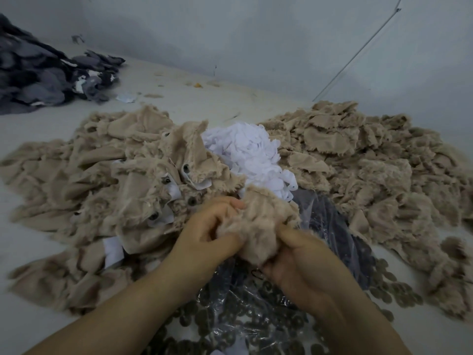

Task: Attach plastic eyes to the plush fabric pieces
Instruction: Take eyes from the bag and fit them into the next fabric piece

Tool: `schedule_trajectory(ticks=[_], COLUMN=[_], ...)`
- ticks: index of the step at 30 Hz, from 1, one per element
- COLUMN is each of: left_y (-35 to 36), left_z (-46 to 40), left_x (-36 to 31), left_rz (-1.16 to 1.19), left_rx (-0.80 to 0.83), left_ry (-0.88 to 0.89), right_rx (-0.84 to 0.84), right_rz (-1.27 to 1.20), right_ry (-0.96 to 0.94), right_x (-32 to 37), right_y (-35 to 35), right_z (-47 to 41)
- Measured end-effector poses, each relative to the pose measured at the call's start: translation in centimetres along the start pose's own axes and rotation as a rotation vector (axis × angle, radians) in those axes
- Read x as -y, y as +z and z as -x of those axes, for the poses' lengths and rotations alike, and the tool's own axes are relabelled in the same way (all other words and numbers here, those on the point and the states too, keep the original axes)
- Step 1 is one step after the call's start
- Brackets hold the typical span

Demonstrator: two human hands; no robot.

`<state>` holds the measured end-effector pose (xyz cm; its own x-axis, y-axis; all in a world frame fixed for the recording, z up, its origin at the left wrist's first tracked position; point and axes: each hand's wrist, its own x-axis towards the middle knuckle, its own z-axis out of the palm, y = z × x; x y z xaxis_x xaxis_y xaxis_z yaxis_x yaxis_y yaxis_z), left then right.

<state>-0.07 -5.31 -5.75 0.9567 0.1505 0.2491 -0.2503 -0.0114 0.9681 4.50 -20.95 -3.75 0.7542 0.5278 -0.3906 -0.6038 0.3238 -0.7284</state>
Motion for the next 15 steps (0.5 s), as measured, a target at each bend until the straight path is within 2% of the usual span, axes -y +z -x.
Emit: schedule_trajectory(ticks=[4,7,11,15], left_y=[-0.4,-0.3,0.3,0.5], left_z=[-0.1,-0.4,-0.6,-0.6], left_x=[0.6,0.9,0.9,0.6], left_rz=[-0.036,0.027,0.131,0.087], left_rx=[-0.071,-0.171,-0.148,-0.225], left_ry=[-0.031,-0.087,-0.217,-0.15], right_rx=[-0.007,-0.012,-0.007,-0.039], right_rz=[0.058,0.114,0.209,0.035], right_ry=[-0.066,-0.137,-0.192,-0.145], right_x=[0.0,-0.1,-0.6,-0.4], right_y=[-0.7,-0.8,-0.5,-0.2], right_z=[-0.1,-0.1,0.1,0.0])
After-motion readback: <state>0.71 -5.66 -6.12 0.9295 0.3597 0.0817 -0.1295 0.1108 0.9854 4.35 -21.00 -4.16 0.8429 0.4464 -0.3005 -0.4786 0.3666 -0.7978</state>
